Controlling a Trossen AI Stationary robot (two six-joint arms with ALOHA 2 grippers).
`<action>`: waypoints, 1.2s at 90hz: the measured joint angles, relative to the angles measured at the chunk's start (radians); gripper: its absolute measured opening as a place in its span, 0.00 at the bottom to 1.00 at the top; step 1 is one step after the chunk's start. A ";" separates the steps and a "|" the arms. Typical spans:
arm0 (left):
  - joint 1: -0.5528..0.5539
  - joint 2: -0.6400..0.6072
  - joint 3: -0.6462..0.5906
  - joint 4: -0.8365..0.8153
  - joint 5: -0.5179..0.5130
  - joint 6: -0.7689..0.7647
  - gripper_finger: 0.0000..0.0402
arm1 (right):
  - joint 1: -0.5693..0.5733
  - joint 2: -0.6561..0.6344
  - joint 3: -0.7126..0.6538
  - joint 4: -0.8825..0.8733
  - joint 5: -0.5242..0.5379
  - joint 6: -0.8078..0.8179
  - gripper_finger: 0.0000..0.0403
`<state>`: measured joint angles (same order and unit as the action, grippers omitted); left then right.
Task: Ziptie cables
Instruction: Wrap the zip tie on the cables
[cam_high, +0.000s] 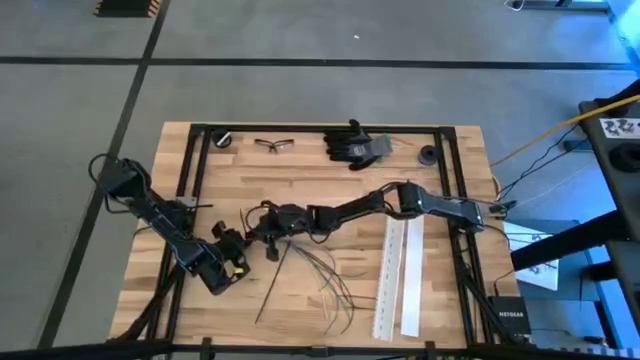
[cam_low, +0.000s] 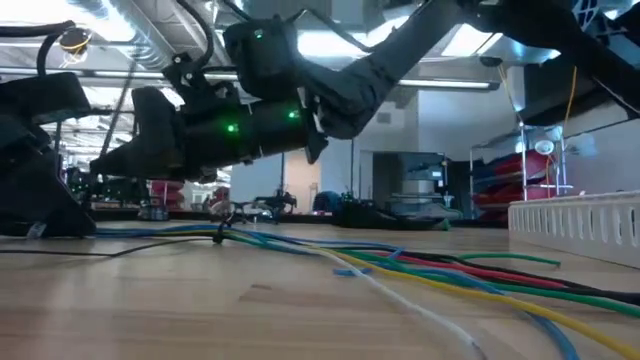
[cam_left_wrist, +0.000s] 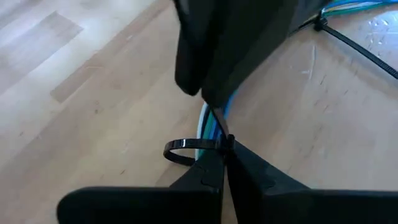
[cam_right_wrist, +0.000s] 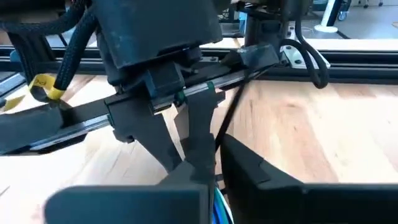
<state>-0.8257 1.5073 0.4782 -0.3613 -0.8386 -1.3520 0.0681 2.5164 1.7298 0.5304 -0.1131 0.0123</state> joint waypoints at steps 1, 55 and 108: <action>0.000 -0.003 0.000 0.001 0.002 0.003 0.00 | 0.000 0.000 0.000 0.000 0.002 -0.004 0.02; 0.009 -0.311 0.030 -0.183 0.159 0.050 0.23 | 0.003 0.000 0.000 0.034 0.038 -0.071 0.00; 0.077 -0.202 0.020 -0.166 0.088 -0.176 0.26 | 0.004 0.001 0.000 0.037 0.069 -0.071 0.00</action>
<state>-0.7483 1.3056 0.4984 -0.5274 -0.7510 -1.5279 0.0719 2.5172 1.7294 0.5671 -0.0441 -0.0582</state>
